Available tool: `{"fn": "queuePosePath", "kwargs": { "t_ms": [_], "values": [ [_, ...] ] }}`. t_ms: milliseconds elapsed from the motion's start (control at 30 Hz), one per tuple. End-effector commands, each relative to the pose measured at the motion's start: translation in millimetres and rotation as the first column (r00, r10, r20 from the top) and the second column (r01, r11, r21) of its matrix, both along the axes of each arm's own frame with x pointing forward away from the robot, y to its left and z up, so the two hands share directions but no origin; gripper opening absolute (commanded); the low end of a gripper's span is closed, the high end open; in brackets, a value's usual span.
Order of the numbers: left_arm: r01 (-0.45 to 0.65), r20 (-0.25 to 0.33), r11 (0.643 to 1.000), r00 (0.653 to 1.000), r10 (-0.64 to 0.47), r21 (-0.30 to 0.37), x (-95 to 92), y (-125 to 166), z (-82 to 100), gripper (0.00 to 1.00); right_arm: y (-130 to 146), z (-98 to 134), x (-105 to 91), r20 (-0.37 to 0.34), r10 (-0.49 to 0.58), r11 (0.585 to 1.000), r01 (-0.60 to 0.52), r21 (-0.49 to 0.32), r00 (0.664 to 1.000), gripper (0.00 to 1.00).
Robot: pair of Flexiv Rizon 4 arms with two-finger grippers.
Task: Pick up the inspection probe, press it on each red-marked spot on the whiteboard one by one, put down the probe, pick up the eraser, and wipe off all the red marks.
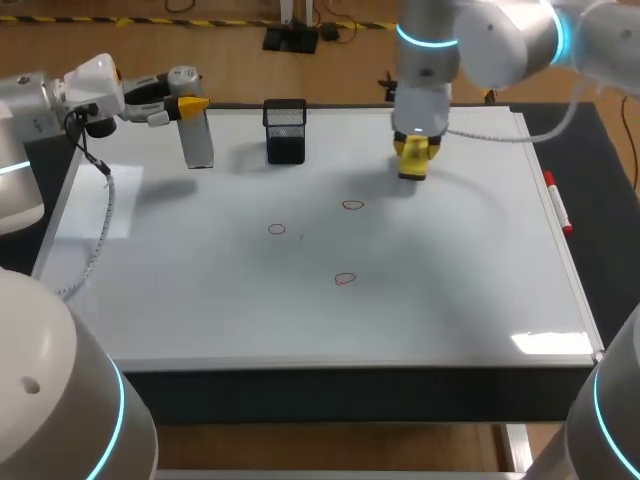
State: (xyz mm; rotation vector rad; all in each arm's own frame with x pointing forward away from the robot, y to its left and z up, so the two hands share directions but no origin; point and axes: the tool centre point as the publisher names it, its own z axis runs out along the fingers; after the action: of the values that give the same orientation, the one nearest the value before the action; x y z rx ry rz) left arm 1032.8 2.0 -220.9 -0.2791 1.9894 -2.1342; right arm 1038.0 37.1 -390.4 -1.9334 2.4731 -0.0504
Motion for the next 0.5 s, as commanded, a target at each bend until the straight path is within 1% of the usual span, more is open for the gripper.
{"fn": "queuePosePath", "kwargs": {
  "t_ms": [33, 233, 500],
  "values": [
    [-0.004, 0.001, 1.0, 1.0, 0.004, 0.001, -1.2, 0, 1.2, 0.0, -29, 7, -13.9, 0.021, -0.024, 1.0, 0.023, 0.018, 0.999, 0.0],
    [-0.004, 0.001, 1.0, 1.0, 0.004, 0.001, -1.2, 0, 1.2, 0.0, -64, 5, -21.0, 0.012, -0.1, 0.995, 0.1, 0.026, 0.995, 0.0],
    [-0.004, 0.001, 1.0, 1.0, 0.004, 0.001, -1.2, 0, 1.2, 0.0, -109, 1, -31.7, -0.002, -0.19, 0.982, 0.19, 0.013, 0.982, 0.0]
  ]
}}
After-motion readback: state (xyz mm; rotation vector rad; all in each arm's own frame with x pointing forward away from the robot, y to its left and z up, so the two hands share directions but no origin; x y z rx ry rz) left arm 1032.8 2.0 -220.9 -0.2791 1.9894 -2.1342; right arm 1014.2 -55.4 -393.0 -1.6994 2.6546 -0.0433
